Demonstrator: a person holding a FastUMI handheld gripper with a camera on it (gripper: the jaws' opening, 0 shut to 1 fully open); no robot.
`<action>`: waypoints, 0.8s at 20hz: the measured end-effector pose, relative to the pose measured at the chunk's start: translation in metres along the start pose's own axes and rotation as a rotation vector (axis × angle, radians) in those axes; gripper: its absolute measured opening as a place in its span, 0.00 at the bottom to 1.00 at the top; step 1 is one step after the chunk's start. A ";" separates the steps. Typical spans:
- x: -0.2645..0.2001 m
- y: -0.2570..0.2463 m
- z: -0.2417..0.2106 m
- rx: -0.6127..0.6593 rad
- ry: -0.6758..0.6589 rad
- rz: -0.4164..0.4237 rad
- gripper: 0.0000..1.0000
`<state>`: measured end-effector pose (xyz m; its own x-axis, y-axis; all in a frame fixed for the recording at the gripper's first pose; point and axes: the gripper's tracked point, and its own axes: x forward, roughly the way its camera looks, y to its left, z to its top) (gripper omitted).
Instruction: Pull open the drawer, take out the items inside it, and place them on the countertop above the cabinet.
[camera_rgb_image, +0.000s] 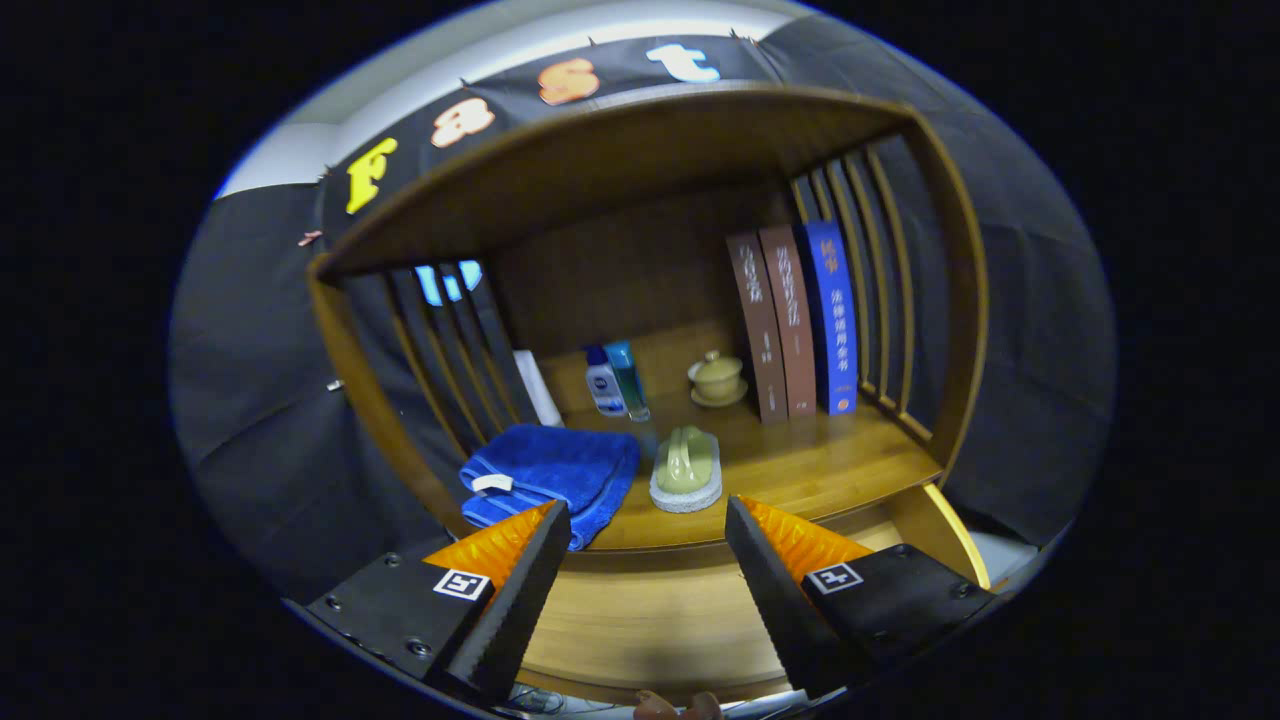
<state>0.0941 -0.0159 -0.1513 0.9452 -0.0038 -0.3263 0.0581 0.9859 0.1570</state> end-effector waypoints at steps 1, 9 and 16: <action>-0.020 0.002 -0.002 -0.027 -0.055 0.003 0.99; -0.114 -0.022 -0.101 -0.047 -0.195 -0.051 0.99; -0.106 -0.038 -0.192 -0.043 -0.109 -0.081 0.99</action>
<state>-0.0695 -0.0210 -0.3018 0.9674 -0.0999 -0.2328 0.1245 0.9878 0.0932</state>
